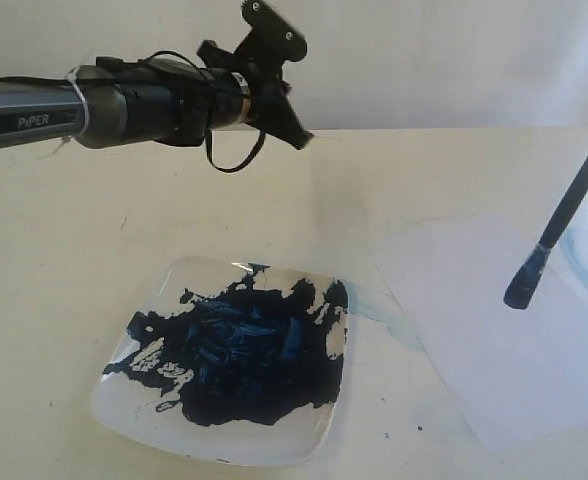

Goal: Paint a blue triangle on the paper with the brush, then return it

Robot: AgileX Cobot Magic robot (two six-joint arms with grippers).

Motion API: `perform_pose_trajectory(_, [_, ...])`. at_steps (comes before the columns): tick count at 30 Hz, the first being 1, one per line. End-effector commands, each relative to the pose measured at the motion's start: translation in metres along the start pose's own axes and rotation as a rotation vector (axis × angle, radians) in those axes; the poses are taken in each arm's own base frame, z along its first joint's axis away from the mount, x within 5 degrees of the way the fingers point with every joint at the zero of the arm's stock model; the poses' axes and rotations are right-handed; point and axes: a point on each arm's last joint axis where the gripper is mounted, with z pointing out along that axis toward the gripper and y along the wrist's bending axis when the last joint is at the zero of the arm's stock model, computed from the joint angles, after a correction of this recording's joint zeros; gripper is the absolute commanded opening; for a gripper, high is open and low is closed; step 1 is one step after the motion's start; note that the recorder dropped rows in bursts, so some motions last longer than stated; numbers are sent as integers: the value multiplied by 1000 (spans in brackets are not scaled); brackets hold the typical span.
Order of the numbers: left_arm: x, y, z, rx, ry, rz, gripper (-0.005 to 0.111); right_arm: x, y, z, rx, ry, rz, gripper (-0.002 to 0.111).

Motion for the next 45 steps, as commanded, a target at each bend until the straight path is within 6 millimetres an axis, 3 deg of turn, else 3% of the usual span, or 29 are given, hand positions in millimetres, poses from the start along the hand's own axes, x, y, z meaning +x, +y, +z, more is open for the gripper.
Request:
perform_pose_trajectory(1, [13,33,-16,-395,253,250,0,2,3,3,-54,-3,1,0])
perform_pose_trajectory(2, [20,39,-22,-450,361,237,0,2,4,3,-59,-4,1,0])
perform_pose_trajectory(4, [37,38,-29,-343,608,190,0,2,4,3,-58,-6,4,0])
perform_pose_trajectory(7, [50,19,-34,172,757,103,0,2,3,3,-58,-4,0,0])
perform_pose_trajectory(10, [29,6,-42,613,571,-57,0,3,1,3,-33,3,0,0])
perform_pose_trajectory(13, [0,-2,-47,799,382,-232,0,3,-1,3,-12,8,0,0])
perform_pose_trajectory(15, [-14,-19,-48,888,309,-213,0,3,-1,3,-7,10,-5,0])
perform_pose_trajectory(21, [-28,-87,-39,921,294,-141,0,3,-5,3,39,9,-26,0])
perform_pose_trajectory(26, [-19,-128,-26,942,309,-130,0,4,-8,3,68,18,-43,0])
perform_pose_trajectory(37, [-4,-149,-3,859,292,-190,0,5,-9,4,69,20,-55,0])
perform_pose_trajectory(45, [0,-174,4,877,313,-154,0,17,-19,19,88,66,20,0])
